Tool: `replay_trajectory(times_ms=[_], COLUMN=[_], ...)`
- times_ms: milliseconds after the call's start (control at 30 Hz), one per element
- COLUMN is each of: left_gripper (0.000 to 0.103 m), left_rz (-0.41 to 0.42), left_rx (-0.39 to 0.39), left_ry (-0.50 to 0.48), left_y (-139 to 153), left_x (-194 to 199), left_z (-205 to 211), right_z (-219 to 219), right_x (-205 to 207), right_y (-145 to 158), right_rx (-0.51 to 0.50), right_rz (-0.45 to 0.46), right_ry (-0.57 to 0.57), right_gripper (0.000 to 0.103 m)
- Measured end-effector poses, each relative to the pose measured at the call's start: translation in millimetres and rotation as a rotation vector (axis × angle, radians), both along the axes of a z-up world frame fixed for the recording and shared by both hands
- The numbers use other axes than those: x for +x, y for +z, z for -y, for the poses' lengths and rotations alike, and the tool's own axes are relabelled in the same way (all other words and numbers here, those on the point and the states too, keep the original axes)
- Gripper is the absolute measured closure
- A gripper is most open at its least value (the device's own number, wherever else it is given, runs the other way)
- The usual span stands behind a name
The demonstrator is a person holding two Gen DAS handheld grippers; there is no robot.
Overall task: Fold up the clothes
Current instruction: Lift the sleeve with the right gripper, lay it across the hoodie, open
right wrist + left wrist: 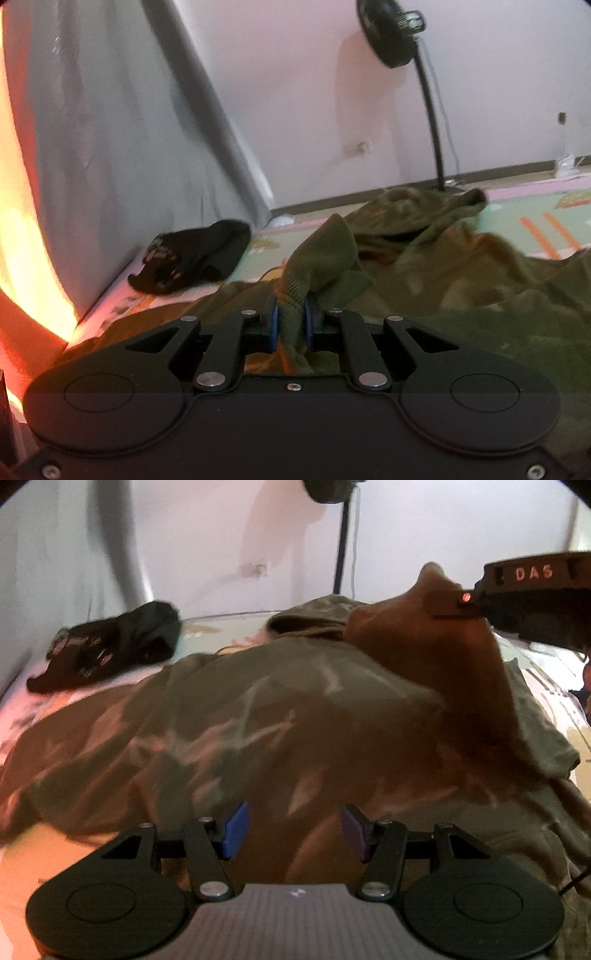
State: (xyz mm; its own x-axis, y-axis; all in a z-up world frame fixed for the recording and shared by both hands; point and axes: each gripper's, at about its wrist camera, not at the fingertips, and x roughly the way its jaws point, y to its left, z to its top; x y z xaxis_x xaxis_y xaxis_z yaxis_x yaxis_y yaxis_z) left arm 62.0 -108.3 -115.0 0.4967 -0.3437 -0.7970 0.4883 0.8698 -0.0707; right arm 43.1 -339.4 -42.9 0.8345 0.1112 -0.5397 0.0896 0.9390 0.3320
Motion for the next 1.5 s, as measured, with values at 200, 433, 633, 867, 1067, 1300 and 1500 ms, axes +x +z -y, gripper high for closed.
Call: replay_trajectory(times_ms=[200, 433, 633, 867, 1067, 1300, 1500], left_gripper=[0.045, 0.045, 0.042, 0.039, 0.036, 0.036, 0.036], left_rz=[-0.019, -0.033, -0.041, -0.058, -0.07, -0.055, -0.033], left_rx=[-0.013, -0.025, -0.05, -0.064, -0.056, -0.077, -0.111], left_ry=[0.059, 0.101, 0.131, 0.185, 0.242, 0.224, 0.115], left_y=[-4.4, -8.6, -10.6, -16.4, -21.0, -13.5, -1.3], left_x=[-2.7, -4.2, -2.8, 0.7, 6.1, 17.8, 30.9], left_z=[-35.4, -61.7, -80.0, -104.5, -123.1, -113.2, -65.9], right_z=[-42.1, -93.4, -128.9, -158.0, -159.2, -116.7, -55.4], right_x=[19.5, 38.6, 50.6, 44.1, 34.6, 39.2, 35.7], right_y=[-19.9, -42.9, -67.5, -84.2, -80.7, -82.2, -89.7], right_rx=[-0.013, -0.048, -0.071, -0.044, 0.045, -0.026, -0.097], right_rz=[-0.022, -0.043, -0.097, -0.136, -0.147, -0.165, -0.224], right_ry=[0.053, 0.097, 0.171, 0.312, 0.387, 0.208, 0.076], right_gripper=[0.091, 0.091, 0.085, 0.073, 0.064, 0.083, 0.092])
